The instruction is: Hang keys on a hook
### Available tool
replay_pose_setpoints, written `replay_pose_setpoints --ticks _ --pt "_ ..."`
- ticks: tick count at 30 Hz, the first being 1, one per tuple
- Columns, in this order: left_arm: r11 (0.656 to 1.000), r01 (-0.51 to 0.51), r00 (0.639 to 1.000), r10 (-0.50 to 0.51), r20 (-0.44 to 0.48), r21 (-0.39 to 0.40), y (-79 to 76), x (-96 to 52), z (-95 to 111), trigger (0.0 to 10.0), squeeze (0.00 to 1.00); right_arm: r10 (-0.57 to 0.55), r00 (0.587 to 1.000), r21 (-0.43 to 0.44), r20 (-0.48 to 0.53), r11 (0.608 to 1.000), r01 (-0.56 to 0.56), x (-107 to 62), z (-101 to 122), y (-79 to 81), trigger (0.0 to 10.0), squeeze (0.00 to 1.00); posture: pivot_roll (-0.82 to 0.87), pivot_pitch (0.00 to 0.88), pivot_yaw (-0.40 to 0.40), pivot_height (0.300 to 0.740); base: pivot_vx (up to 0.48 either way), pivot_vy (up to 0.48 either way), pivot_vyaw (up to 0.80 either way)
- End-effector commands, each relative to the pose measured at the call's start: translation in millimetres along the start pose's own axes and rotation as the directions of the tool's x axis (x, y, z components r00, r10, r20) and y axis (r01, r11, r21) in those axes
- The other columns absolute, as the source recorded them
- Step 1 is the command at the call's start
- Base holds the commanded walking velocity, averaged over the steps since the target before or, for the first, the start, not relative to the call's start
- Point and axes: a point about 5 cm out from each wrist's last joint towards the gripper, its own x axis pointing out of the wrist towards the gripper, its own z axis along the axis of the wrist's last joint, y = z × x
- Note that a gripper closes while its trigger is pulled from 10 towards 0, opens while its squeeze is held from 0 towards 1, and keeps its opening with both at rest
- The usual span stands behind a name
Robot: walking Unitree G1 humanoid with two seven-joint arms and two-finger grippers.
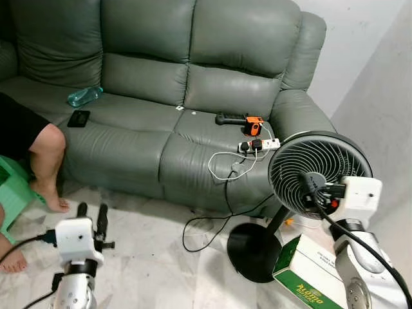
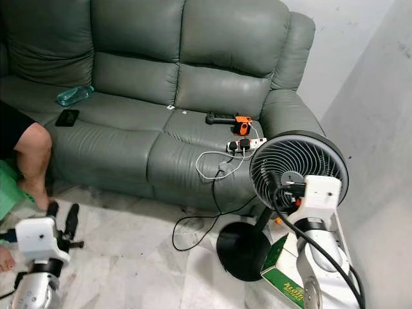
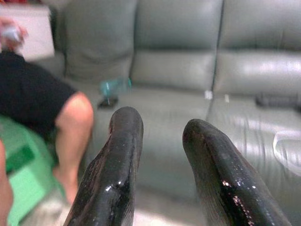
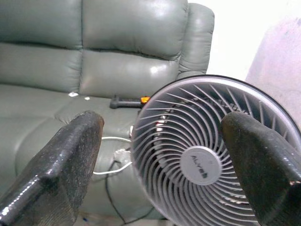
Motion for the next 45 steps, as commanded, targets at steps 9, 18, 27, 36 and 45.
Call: replay_pose_setpoints --ticks 9,18,27,36,45 --pt "0.99 0.044 0.997 -0.053 -0.062 -0.135 -20.1 -0.7 -3.9 10.0 0.0 0.111 0.994 0.048 -0.02 0.993 -0.11 -0.7 -13.9 24.1 10.0 0.0 -0.01 0.063 -0.077 0.74 0.0 0.0 0.0" --pt "0.992 0.082 0.98 -0.098 -0.174 -0.097 -17.7 -8.5 -24.9 10.0 0.0 0.156 0.987 0.039 -0.027 0.987 -0.155 -1.8 -18.5 32.7 10.0 0.0 -0.02 0.067 -0.064 0.74 0.0 0.0 0.0" --pt "0.993 0.11 0.972 -0.118 -0.201 -0.052 -16.9 -7.9 -26.6 10.0 0.0 0.164 0.985 0.005 -0.046 0.986 -0.164 -2.9 -20.5 35.1 10.0 0.0 -0.01 0.072 -0.063 0.74 0.0 0.0 0.0" --pt "0.988 0.148 0.959 -0.152 -0.24 -0.031 -18.8 -6.4 -24.8 10.0 0.0 0.166 0.984 0.016 -0.067 0.986 -0.165 -2.0 -22.5 34.9 10.0 0.0 -0.01 0.08 -0.07 0.74 0.0 0.0 -0.8" --pt "0.994 0.099 0.973 -0.105 -0.204 -0.042 -20.0 0.2 -17.7 10.0 0.0 0.173 0.982 0.03 -0.077 0.985 -0.171 -1.6 -23.4 34.5 10.0 0.0 -0.02 0.083 -0.075 0.74 0.0 0.0 -0.8"
